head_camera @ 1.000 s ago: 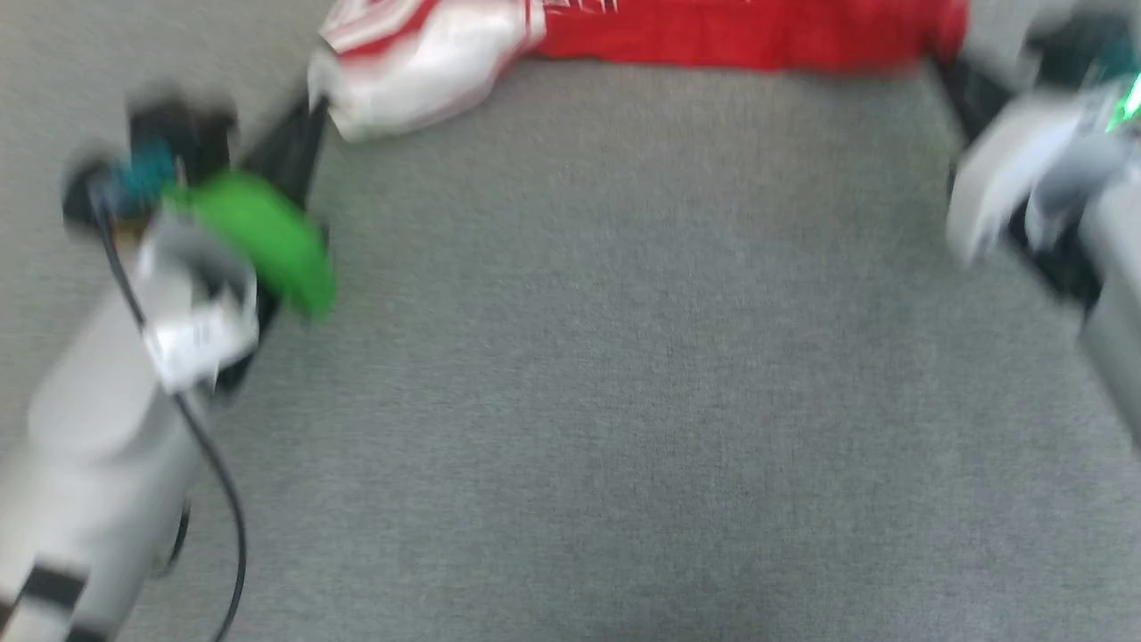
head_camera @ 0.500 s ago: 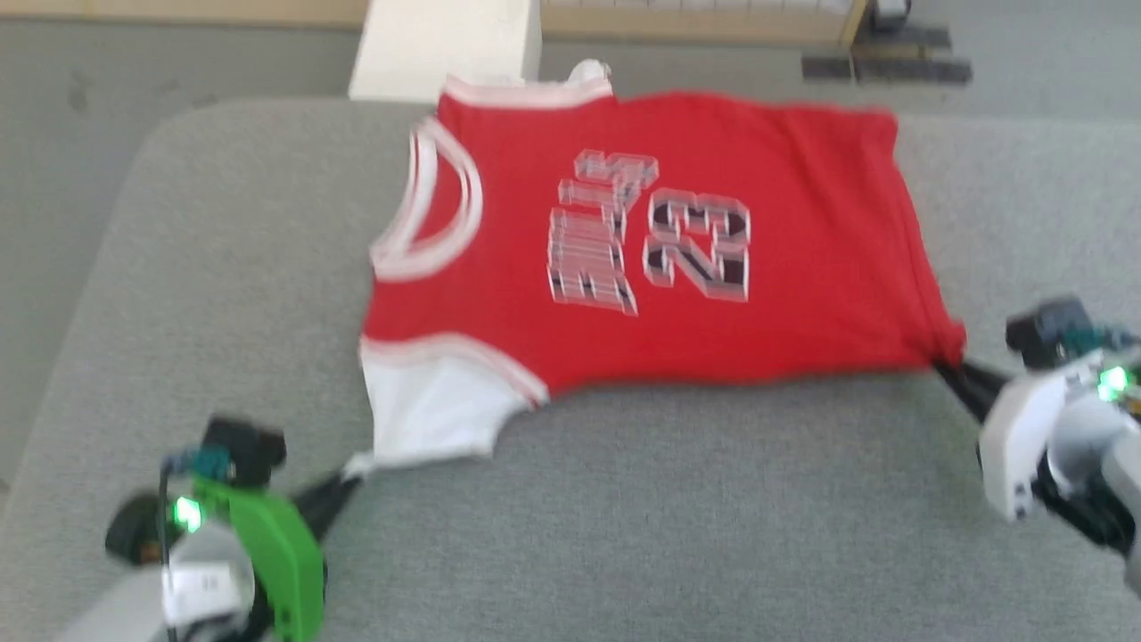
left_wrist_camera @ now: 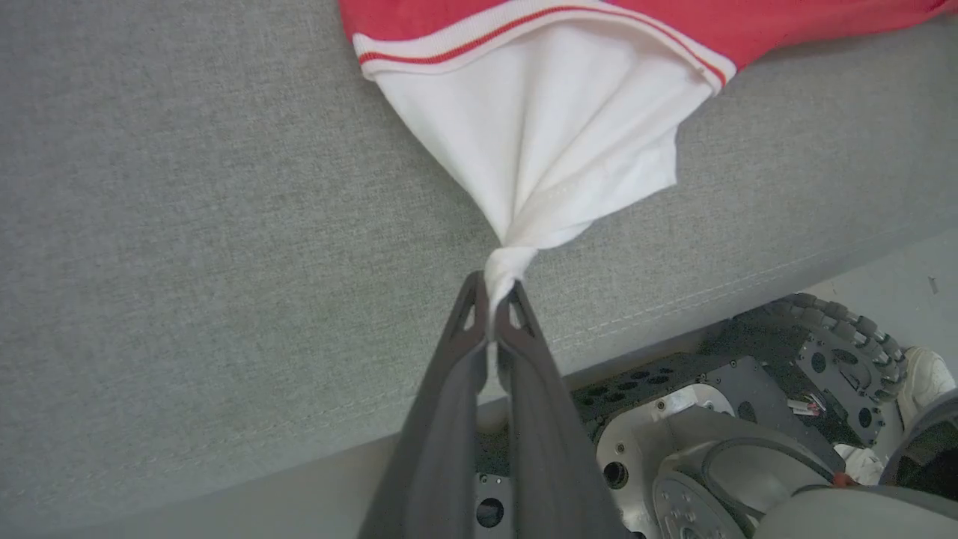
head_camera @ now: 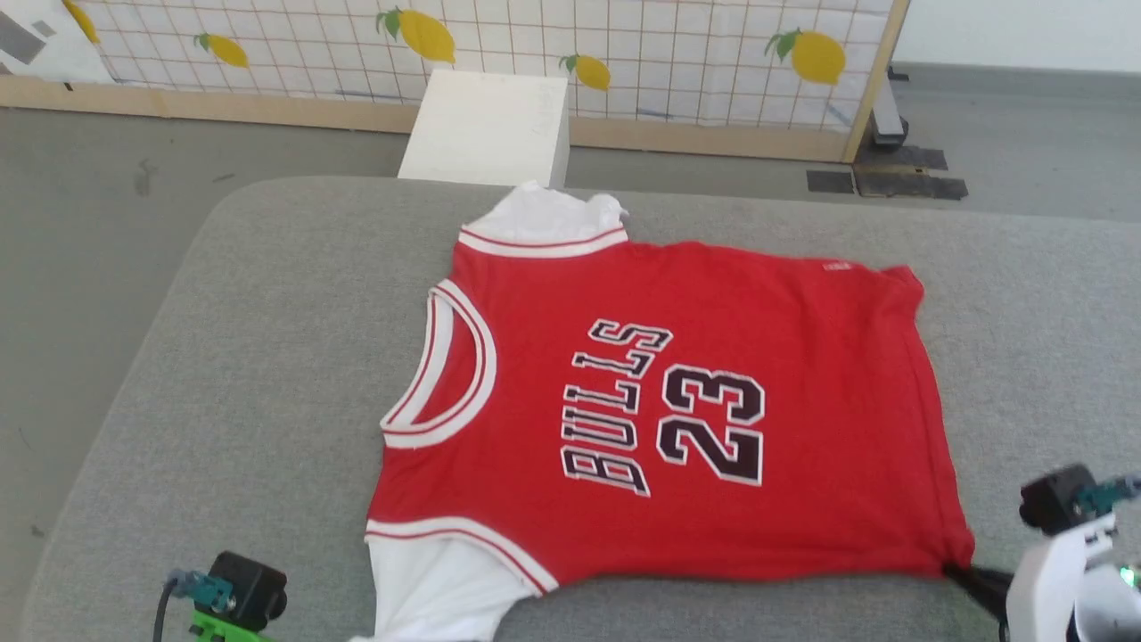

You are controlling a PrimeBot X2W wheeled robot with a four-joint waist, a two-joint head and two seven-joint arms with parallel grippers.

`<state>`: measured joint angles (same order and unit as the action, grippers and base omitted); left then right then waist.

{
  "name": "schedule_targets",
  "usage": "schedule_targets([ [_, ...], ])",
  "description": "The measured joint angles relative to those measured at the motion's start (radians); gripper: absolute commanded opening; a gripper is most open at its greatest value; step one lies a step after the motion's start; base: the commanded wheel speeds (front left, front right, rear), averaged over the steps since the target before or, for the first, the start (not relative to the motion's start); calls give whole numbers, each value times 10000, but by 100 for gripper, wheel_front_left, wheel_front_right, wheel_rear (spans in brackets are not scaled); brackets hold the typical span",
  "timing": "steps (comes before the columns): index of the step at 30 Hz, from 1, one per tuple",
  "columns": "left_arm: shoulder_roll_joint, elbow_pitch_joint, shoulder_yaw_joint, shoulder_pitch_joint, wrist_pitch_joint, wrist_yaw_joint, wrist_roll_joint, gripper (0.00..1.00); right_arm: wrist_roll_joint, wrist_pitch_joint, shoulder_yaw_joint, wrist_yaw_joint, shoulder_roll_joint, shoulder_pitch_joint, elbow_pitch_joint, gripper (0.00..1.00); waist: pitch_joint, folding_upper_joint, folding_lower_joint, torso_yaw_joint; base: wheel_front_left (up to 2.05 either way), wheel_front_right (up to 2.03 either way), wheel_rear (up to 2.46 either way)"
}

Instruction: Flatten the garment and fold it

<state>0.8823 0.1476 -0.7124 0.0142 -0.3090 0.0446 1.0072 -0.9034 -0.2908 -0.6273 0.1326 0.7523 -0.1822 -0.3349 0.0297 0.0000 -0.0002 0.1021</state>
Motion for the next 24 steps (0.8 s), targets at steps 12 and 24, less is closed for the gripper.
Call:
schedule_targets([
  [12, -366, 479, 825, -596, 1885, 100, -704, 0, -144, -393, 2165, -4, -305, 986, 1670, 0, 345, 0, 1, -44, 0, 0, 0],
  [24, -1685, -750, 1160, -3202, 2928, -161, -1758, 0, 623, -1296, 3327, -4, -863, 201, 2336, 0, 1407, 0, 1, -252, 0, 0, 0],
])
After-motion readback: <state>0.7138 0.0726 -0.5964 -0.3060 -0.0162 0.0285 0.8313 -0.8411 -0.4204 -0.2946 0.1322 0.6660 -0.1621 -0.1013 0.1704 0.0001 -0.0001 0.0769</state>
